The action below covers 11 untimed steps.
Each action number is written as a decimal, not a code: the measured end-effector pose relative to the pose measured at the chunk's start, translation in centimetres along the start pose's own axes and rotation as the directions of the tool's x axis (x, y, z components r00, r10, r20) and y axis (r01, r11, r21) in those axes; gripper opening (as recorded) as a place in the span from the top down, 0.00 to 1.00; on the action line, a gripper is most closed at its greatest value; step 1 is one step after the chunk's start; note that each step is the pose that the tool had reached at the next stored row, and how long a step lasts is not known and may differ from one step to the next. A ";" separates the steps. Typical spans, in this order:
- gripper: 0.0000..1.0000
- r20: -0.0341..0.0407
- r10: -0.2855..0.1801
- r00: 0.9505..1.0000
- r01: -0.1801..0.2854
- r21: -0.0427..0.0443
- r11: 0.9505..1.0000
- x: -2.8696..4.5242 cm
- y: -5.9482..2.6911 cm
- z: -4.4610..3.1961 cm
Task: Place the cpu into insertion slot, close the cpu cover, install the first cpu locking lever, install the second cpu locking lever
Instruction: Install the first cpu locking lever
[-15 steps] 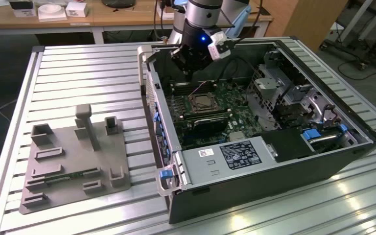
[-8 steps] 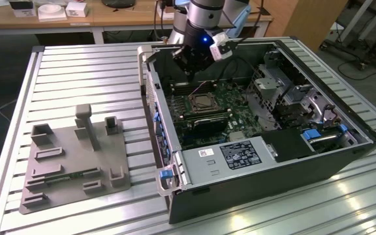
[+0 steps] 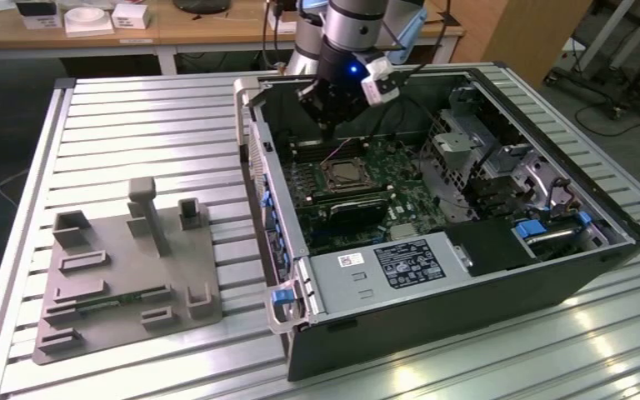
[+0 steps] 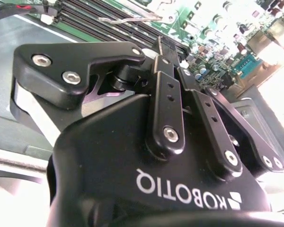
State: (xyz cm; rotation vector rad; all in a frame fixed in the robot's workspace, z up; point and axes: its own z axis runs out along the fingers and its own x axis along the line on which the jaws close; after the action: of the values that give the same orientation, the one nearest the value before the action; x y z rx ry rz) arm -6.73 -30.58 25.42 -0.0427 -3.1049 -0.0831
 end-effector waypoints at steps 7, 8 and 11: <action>0.90 0.000 0.000 1.000 0.000 0.000 1.000 -0.05 -0.01 0.17; 0.90 0.000 0.000 1.000 0.000 0.000 1.000 -0.06 -0.01 0.21; 0.90 0.000 0.000 1.000 0.000 0.000 1.000 -0.11 -0.02 0.38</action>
State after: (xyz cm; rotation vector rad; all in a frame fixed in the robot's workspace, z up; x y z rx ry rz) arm -6.64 -30.58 25.04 -0.0426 -3.1049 -0.0831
